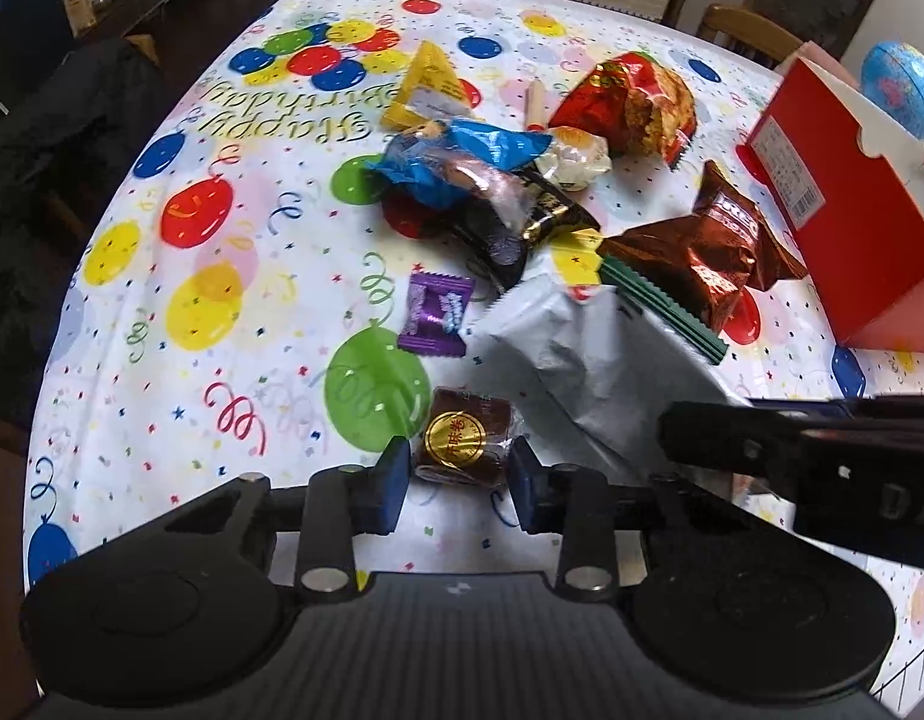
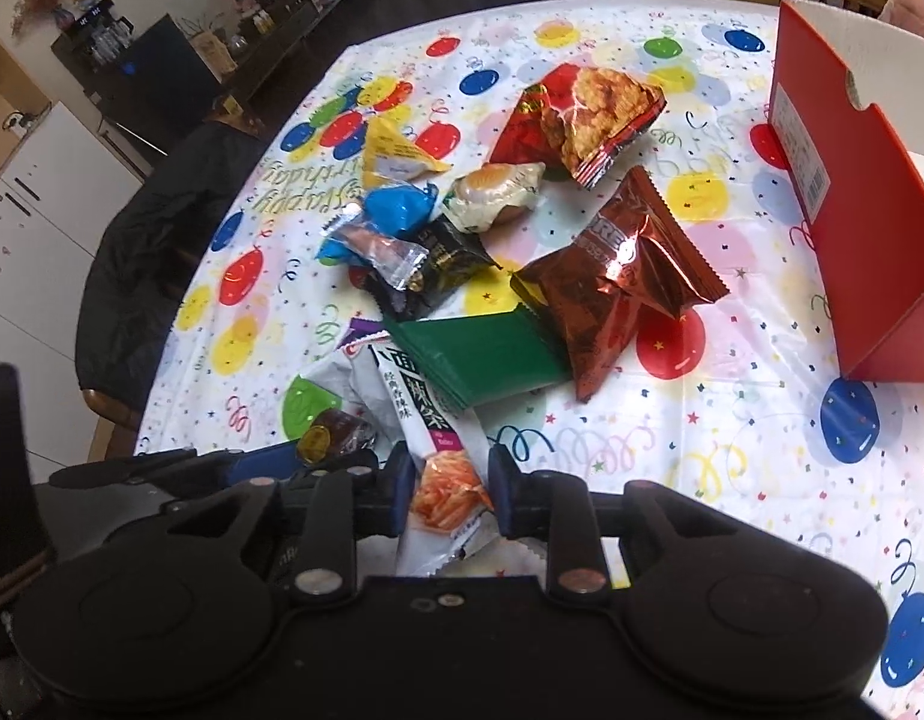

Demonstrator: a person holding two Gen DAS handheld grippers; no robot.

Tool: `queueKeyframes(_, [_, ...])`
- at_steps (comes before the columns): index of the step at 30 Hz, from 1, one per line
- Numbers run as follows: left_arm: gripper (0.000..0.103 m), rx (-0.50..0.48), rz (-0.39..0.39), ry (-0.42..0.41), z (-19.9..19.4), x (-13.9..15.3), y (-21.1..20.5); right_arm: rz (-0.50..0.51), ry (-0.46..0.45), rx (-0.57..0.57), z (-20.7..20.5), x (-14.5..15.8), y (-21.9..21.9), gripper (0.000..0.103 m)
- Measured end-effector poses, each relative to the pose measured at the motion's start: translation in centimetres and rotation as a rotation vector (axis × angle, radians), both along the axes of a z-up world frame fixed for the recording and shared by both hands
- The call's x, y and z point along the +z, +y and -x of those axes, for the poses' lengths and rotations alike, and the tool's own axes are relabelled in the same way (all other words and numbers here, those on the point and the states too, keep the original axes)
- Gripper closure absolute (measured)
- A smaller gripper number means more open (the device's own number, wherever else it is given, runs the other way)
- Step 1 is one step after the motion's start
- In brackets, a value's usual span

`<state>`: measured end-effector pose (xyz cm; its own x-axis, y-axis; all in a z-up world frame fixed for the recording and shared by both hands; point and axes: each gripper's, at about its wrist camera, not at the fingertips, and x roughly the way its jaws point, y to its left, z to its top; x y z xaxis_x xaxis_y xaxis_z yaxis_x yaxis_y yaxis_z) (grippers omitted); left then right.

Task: Organize snacks
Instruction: 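Close the left tool on the brown chocolate while the right tool grasps the silver noodle packet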

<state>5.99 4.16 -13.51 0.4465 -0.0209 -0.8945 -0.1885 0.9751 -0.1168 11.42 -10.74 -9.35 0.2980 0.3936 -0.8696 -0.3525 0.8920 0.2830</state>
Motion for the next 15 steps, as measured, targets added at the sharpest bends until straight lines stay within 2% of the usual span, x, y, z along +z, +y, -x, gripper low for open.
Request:
queueKeyframes(8, [0.069, 0.062, 0.021, 0.002, 1.1, 1.1, 1.5, -0.038, -0.037, -0.021, 1.8, 2.4, -1.2, 0.081])
queueKeyframes(13, [0.072, 0.062, 0.024, -0.036, 1.8, 2.5, 1.6, -0.058, -0.071, -0.044, 2.4, 3.9, -2.3, 0.081])
queueKeyframes(15, [0.073, 0.056, 0.002, -0.041, 1.9, 2.8, 1.4, -0.065, -0.085, -0.054, 2.7, 4.5, -2.8, 0.081])
